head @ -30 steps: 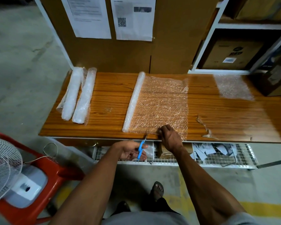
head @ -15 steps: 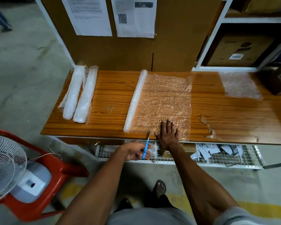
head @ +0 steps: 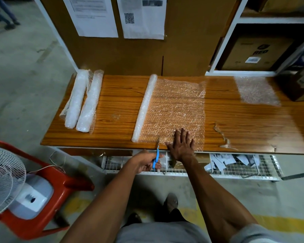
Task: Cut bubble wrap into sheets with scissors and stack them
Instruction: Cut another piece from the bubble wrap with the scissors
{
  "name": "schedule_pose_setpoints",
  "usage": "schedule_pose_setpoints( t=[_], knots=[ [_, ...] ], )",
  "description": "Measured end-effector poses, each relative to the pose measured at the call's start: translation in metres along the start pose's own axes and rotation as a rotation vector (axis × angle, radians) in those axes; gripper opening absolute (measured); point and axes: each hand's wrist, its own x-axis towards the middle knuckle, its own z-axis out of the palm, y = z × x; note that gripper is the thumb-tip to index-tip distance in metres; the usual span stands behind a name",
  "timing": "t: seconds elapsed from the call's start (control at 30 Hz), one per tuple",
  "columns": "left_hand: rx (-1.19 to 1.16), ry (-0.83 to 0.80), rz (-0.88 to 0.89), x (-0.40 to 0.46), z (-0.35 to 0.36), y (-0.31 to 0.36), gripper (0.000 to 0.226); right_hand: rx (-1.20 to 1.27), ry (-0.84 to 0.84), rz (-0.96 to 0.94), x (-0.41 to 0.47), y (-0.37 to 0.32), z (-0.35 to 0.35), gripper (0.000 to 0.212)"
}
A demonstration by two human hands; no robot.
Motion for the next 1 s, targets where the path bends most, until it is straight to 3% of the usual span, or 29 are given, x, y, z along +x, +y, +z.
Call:
schedule_pose_setpoints(
  t=[0.17,0.33,0.63,0.77,1.0],
  knots=[
    [0.067,-0.061,-0.014,-0.008,0.008,-0.001,0.037,0.021,-0.022,0.008,-0.001,0.001,-0.004,0.089],
    [0.04,-0.013,0.018,-0.006,0.016,0.0,0.038,0.028,-0.03,0.017,-0.003,0.0,-0.006,0.092],
    [0.025,0.012,0.047,-0.003,0.019,-0.002,0.026,-0.003,-0.024,0.007,-0.003,0.003,-0.005,0.094],
    [-0.016,0.025,0.048,0.002,0.017,-0.006,0.032,-0.02,-0.023,-0.008,-0.003,0.005,-0.002,0.093],
    [0.011,0.028,0.02,0.003,0.018,0.002,0.016,-0.005,-0.016,-0.002,0.001,0.007,0.0,0.095]
  ],
)
